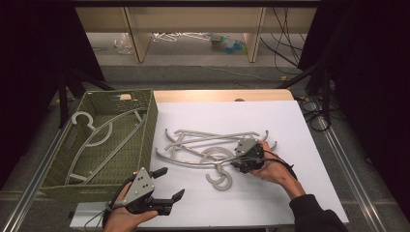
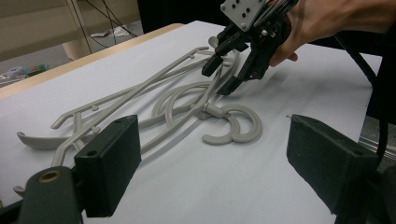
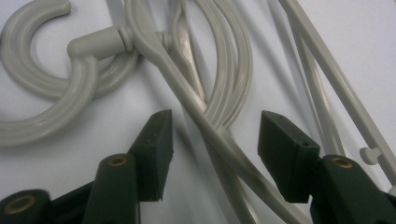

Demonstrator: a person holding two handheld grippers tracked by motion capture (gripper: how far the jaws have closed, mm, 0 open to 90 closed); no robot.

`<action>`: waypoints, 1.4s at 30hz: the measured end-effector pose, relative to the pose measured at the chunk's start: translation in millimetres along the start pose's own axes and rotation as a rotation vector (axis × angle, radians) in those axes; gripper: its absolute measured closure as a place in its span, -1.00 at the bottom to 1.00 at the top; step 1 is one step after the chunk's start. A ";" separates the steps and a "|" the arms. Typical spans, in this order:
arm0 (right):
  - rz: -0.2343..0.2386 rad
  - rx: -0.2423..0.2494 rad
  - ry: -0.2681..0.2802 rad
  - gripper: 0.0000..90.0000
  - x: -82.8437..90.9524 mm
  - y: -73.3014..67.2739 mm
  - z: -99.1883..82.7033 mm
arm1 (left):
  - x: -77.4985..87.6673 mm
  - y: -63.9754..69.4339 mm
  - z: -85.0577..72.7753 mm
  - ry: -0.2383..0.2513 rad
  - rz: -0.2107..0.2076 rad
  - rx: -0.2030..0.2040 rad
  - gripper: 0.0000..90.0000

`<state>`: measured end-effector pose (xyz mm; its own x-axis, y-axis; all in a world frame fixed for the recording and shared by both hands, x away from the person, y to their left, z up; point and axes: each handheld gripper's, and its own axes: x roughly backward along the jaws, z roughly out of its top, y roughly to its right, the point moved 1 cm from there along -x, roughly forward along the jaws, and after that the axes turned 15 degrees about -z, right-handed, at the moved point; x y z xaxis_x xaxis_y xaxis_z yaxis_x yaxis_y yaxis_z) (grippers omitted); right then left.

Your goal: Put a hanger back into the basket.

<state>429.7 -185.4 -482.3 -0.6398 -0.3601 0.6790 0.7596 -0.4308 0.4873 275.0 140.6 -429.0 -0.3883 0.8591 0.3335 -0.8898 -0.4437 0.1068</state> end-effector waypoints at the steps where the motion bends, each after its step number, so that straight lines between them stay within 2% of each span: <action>1: -0.004 0.006 0.005 0.05 -0.8 0.4 0.2 | -0.1 0.0 -0.2 -0.001 -0.003 0.000 -0.61; 3: 0.000 0.006 0.003 0.09 -2.6 -0.2 0.5 | 0.5 -0.1 -0.2 -0.015 0.001 -0.015 -0.60; 6: 0.010 0.008 -0.001 0.13 -3.5 0.7 1.9 | -0.2 0.3 -0.7 -0.015 -0.001 -0.012 -0.60; 8: 0.006 0.028 -0.002 0.19 -5.4 1.8 4.6 | -0.3 0.1 -1.2 -0.022 -0.004 -0.019 -0.60; 10: 0.026 0.025 -0.011 0.23 -7.6 2.5 6.4 | -1.6 0.0 -1.9 -0.009 -0.007 -0.003 -0.60; 13: 0.052 0.011 -0.015 0.32 -8.3 5.0 6.2 | -1.2 -0.3 -2.2 -0.011 -0.007 -0.003 -0.60; 16: 0.058 0.010 -0.006 0.37 -8.9 5.5 5.2 | -0.5 0.5 -2.4 -0.022 -0.001 -0.004 -0.60; 19: 0.060 0.055 -0.010 0.42 -7.4 5.1 6.7 | -1.1 0.8 -2.4 -0.027 -0.004 -0.014 -0.59; 21: 0.056 0.119 -0.012 0.48 -6.6 6.0 8.4 | -1.8 1.1 -2.3 -0.024 -0.003 -0.007 -0.59; 24: 0.054 0.167 -0.012 0.51 -6.1 6.7 9.6 | -1.8 0.1 -3.3 -0.033 -0.003 -0.019 -0.59; 27: 0.060 0.201 -0.011 0.54 -3.5 6.4 10.2 | -0.9 0.7 -2.5 -0.021 0.000 -0.003 -0.59; 30: 0.049 0.241 -0.024 0.56 1.5 8.3 11.4 | -0.5 0.6 -3.2 -0.034 0.003 -0.010 -0.58; 33: 0.059 0.256 -0.018 0.57 4.9 9.6 12.0 | -1.2 1.0 -2.4 -0.021 -0.002 -0.001 -0.58; 37: 0.060 0.281 -0.017 0.60 12.3 10.9 13.1 | -0.7 1.3 -2.5 -0.032 -0.001 -0.019 -0.58; 39: 0.073 0.284 -0.006 0.61 16.7 11.3 13.7 | -3.3 0.3 -0.9 -0.002 -0.006 0.015 -0.57; 42: 0.082 0.285 -0.002 0.64 26.5 12.0 12.9 | -6.2 1.4 -0.2 -0.024 0.003 -0.017 -0.56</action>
<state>423.4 -189.5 -451.4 -0.5748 -0.3824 0.7235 0.8113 -0.1509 0.5648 276.1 134.7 -431.1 -0.3857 0.8511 0.3562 -0.8924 -0.4421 0.0901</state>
